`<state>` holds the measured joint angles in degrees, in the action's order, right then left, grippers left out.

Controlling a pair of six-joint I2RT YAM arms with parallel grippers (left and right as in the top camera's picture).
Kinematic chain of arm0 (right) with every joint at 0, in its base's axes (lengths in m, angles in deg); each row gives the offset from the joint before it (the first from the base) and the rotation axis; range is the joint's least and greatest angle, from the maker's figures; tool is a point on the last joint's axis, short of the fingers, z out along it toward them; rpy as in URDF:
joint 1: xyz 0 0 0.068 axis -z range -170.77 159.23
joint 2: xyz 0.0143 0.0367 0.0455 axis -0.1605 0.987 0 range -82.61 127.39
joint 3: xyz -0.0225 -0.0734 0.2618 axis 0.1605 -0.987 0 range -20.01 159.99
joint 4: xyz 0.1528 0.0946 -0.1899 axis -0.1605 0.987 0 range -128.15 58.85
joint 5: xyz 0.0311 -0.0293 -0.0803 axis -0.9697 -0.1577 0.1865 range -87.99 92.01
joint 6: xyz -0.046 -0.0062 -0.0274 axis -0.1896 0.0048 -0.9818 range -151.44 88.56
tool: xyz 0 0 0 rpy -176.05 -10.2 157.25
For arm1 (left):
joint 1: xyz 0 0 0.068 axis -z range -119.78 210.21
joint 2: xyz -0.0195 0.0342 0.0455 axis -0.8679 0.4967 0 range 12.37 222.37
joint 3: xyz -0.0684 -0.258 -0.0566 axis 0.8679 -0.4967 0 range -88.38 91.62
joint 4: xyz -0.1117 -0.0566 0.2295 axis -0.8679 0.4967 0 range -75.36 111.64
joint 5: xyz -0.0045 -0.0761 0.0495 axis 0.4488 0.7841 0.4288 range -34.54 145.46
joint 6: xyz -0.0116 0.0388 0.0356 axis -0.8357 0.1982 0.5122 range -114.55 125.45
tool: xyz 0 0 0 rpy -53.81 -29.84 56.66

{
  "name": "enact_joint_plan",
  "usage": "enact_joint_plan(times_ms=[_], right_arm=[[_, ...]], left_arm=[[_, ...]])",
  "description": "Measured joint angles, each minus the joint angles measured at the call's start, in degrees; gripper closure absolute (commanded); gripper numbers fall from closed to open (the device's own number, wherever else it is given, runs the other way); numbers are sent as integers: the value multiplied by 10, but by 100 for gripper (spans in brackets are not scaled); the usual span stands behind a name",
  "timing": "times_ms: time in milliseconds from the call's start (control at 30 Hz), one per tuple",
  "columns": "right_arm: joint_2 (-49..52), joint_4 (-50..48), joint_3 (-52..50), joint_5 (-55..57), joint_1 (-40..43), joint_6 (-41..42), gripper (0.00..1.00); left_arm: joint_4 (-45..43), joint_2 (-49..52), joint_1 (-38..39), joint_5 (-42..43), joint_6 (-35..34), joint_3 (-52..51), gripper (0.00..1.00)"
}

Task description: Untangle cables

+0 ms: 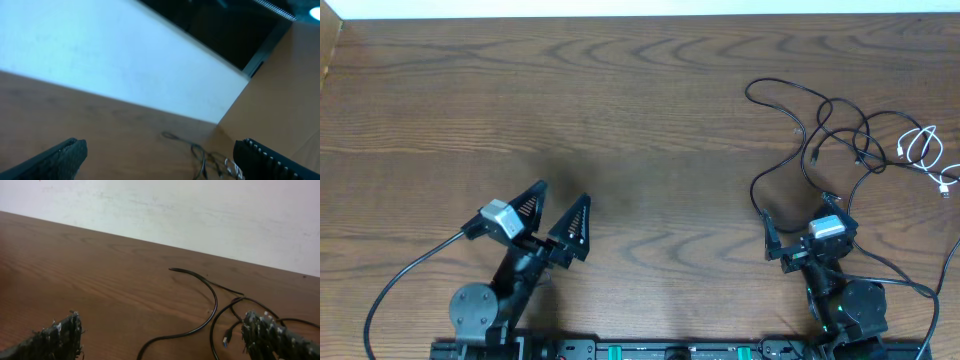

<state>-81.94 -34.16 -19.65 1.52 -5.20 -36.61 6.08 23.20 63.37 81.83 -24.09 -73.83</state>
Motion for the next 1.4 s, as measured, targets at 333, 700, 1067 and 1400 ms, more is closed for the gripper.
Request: enact_joint_plan(times_ms=[333, 700, 1067, 1400], right_arm=[[0, 0, 0, 0, 0, 0, 1], [0, 0, 0, 0, 0, 0, 1], [0, 0, 0, 0, 0, 0, 1], [0, 0, 0, 0, 0, 0, 1]], left_arm=[[-70, -87, 0, 0, 0, 0, 1], [-138, -103, 0, -2, 0, -3, 1], [-136, -103, 0, -2, 0, -132, 1], [-60, -103, 0, -2, 0, -142, 1]])
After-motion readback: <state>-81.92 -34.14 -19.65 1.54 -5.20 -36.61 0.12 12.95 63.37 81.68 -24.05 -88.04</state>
